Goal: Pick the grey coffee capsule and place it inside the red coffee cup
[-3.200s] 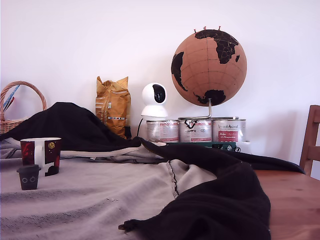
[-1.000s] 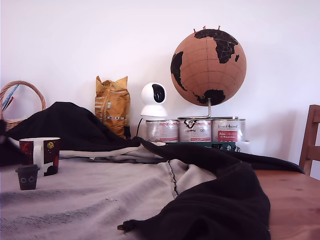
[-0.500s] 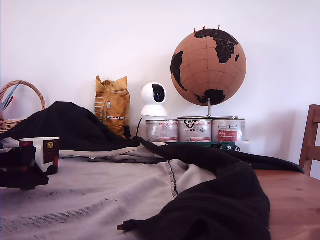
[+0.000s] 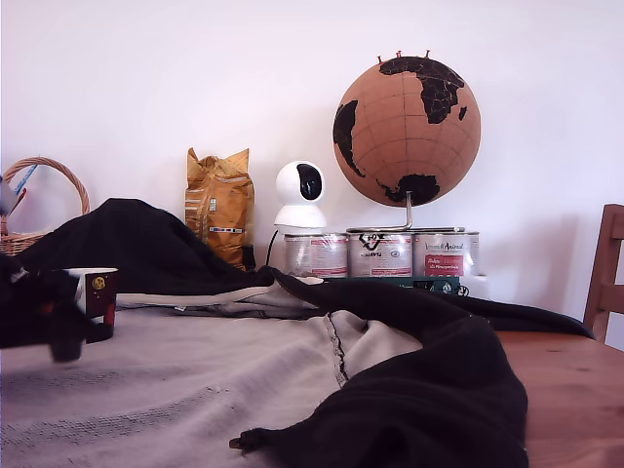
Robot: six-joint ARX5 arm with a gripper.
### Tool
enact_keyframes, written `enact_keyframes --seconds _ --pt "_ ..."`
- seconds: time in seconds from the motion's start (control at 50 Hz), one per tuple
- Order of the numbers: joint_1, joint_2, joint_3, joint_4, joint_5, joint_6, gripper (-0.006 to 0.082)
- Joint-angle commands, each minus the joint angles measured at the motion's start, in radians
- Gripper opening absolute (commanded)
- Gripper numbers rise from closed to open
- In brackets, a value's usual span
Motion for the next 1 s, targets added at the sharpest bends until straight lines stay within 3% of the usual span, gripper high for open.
enact_keyframes --seconds 0.0,0.36,0.72,0.98 --pt "-0.011 0.004 0.026 0.048 0.027 -0.043 0.0049" --pt "-0.025 0.004 0.214 0.068 0.039 -0.099 0.0049" --pt "0.057 0.004 0.418 -0.226 -0.009 -0.029 0.0050" --pt "0.113 0.004 0.438 -0.338 -0.034 -0.029 0.0050"
